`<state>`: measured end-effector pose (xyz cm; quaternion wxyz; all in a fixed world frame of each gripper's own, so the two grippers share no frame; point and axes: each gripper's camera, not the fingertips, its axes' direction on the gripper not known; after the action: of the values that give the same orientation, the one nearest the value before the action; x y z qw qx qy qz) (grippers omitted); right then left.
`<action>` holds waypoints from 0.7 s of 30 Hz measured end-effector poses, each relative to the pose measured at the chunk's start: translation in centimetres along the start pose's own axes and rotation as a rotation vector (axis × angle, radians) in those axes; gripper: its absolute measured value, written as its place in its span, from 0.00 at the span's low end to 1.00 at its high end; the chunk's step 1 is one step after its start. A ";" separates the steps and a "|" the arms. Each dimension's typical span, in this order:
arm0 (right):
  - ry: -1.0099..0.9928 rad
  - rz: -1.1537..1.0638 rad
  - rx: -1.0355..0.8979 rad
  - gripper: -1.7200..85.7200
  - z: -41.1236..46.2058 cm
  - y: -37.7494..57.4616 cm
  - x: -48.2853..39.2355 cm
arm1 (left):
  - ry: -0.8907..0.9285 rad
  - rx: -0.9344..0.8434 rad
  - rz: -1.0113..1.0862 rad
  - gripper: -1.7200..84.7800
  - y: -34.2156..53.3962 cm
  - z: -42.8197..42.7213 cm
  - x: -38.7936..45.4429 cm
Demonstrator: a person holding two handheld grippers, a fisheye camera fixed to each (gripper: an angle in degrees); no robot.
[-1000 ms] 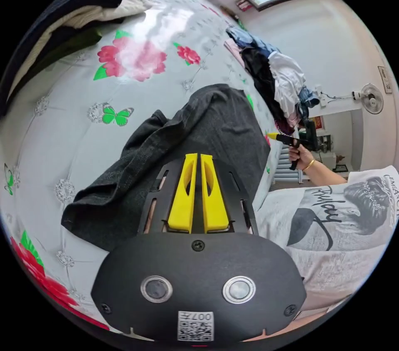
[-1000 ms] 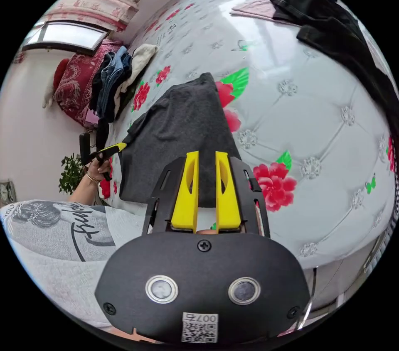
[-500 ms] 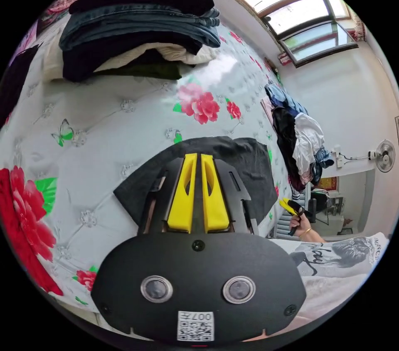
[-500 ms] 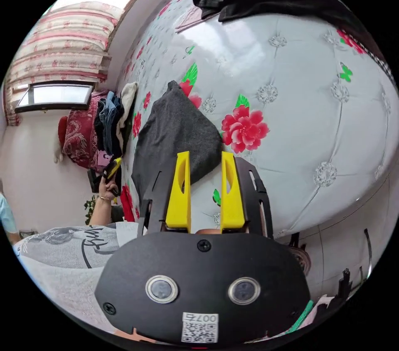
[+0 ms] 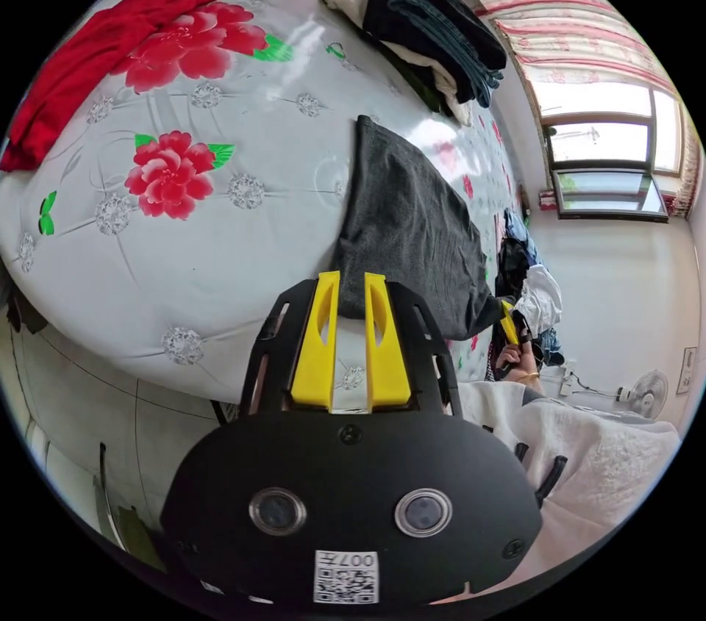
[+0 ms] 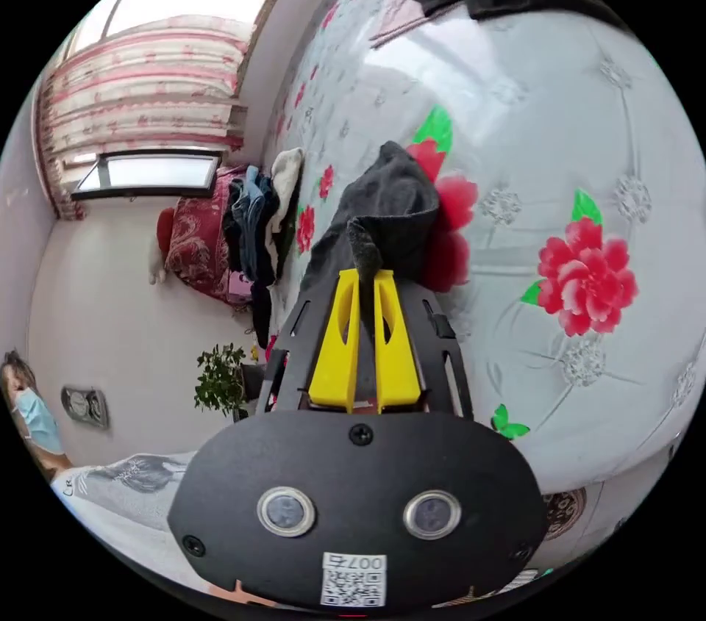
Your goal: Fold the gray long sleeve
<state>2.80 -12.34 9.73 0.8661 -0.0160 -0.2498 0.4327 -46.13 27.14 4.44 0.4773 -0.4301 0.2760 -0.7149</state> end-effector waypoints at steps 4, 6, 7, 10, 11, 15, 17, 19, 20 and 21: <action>-0.039 -0.557 -0.277 0.03 7.5 1.0 -15.1 | 0.043 -0.004 -0.038 0.10 0.7 -1.8 -1.4; -0.093 -0.725 -0.418 0.03 11.7 3.3 -19.4 | 0.072 -0.002 -0.054 0.10 0.9 -2.5 -2.1; -0.129 -0.781 -0.512 0.04 14.7 5.0 -20.9 | 0.092 -0.007 -0.064 0.11 1.0 -3.0 -2.5; -0.176 -0.841 -0.761 0.06 22.6 9.2 -21.7 | 0.106 -0.014 -0.061 0.12 1.3 -4.3 -3.4; -0.154 -0.845 -0.809 0.06 24.1 9.9 -21.4 | 0.109 -0.023 -0.054 0.12 1.5 -4.9 -3.7; -0.087 -0.773 -0.916 0.08 26.8 10.1 -18.1 | 0.174 -0.046 -0.030 0.14 2.4 -6.7 -5.0; -0.067 -0.686 -0.829 0.09 24.7 7.5 -15.8 | 0.225 -0.063 -0.014 0.15 2.7 -7.4 -5.3; -0.006 -0.515 -0.679 0.11 20.8 3.6 -10.9 | 0.266 -0.090 0.007 0.16 3.2 -8.0 -5.4; 0.007 -0.461 -0.646 0.11 19.8 2.8 -9.5 | 0.281 -0.107 0.017 0.17 3.6 -8.3 -5.6; 0.019 -0.346 -0.589 0.12 18.1 1.5 -6.4 | 0.293 -0.119 0.024 0.18 3.7 -8.6 -5.7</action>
<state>-9.57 -19.70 22.48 0.8871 -0.2266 -0.3550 0.1887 -50.98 30.78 -4.67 0.4140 -0.3455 0.3896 -0.7466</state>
